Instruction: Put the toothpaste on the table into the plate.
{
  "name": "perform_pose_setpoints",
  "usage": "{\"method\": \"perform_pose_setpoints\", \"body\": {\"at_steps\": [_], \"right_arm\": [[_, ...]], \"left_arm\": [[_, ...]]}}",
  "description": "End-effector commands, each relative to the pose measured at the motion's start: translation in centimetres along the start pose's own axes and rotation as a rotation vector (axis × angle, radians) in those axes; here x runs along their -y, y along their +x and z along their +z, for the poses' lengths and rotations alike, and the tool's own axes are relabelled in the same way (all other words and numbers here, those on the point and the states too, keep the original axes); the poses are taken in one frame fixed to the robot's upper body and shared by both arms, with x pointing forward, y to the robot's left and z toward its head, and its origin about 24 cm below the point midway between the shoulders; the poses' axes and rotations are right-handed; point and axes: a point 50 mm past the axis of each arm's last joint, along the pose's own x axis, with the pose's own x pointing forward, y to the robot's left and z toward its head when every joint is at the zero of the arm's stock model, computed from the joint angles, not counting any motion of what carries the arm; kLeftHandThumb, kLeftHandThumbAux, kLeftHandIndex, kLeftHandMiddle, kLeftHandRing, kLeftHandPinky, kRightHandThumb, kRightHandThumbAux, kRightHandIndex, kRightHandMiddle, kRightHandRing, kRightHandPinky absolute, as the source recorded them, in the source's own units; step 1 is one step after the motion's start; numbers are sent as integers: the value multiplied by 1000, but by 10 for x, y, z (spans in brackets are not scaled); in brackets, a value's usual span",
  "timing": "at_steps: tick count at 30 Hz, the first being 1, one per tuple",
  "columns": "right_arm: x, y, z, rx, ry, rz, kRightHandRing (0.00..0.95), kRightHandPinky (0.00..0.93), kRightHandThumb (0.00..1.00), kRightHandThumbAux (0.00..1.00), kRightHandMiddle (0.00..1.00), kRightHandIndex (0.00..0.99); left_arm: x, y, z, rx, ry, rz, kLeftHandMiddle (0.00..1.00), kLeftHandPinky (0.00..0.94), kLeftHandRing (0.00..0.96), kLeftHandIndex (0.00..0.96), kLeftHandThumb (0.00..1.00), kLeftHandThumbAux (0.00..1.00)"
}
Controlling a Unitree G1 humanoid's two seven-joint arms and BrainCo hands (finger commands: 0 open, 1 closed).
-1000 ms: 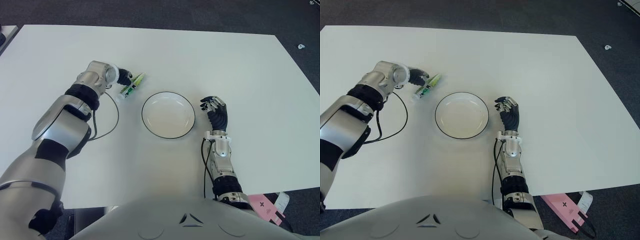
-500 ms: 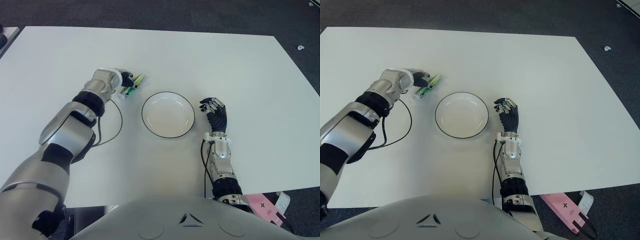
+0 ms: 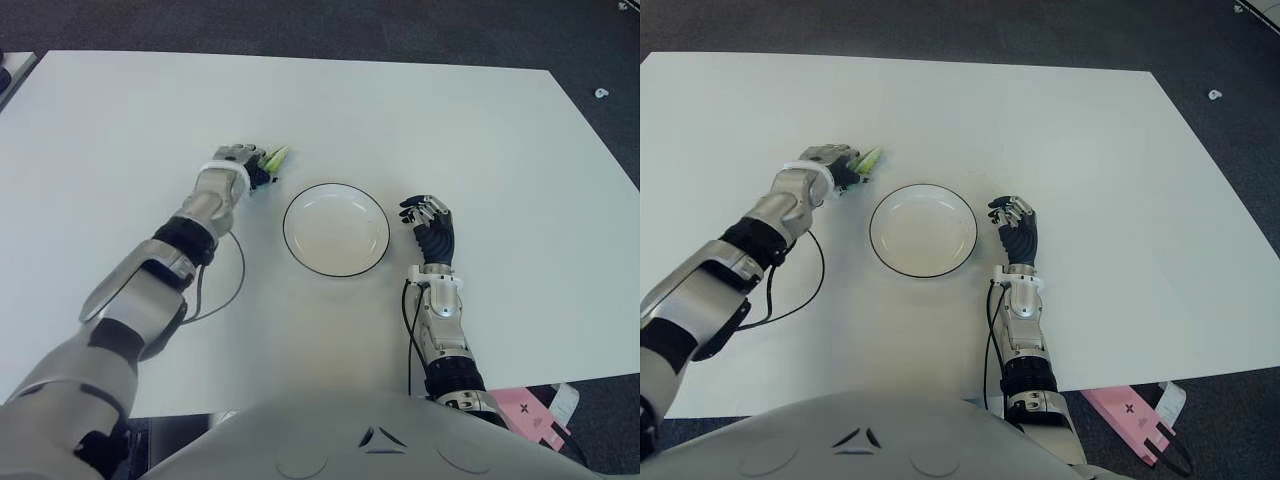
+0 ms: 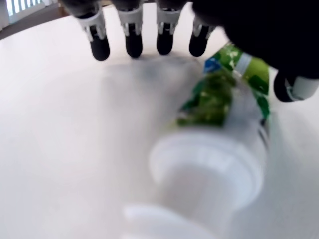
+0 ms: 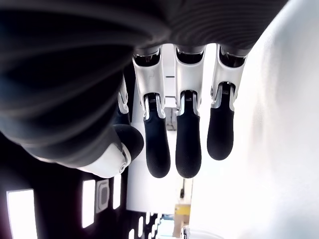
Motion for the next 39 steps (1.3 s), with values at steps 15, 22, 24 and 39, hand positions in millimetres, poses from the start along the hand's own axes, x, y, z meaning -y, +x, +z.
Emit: {"method": "perform_pose_setpoints", "body": {"at_steps": [15, 22, 24, 39], "right_arm": [[11, -22, -32, -183, -33, -23, 519, 514, 709, 726, 518, 429], [13, -22, -33, -183, -42, -23, 525, 521, 709, 727, 523, 430], [14, -22, -33, -184, -43, -19, 525, 524, 709, 728, 523, 430], [14, -21, -34, -177, -35, -21, 523, 510, 709, 728, 525, 431]], "left_arm": [[139, -37, 35, -195, -196, -187, 0, 0, 0, 0, 480, 224], [146, -38, 35, -222, -211, -167, 0, 0, 0, 0, 505, 276], [147, -39, 35, -226, -211, -165, 0, 0, 0, 0, 507, 283], [154, -44, 35, -240, -200, -156, 55, 112, 35, 0, 536, 340]]}}
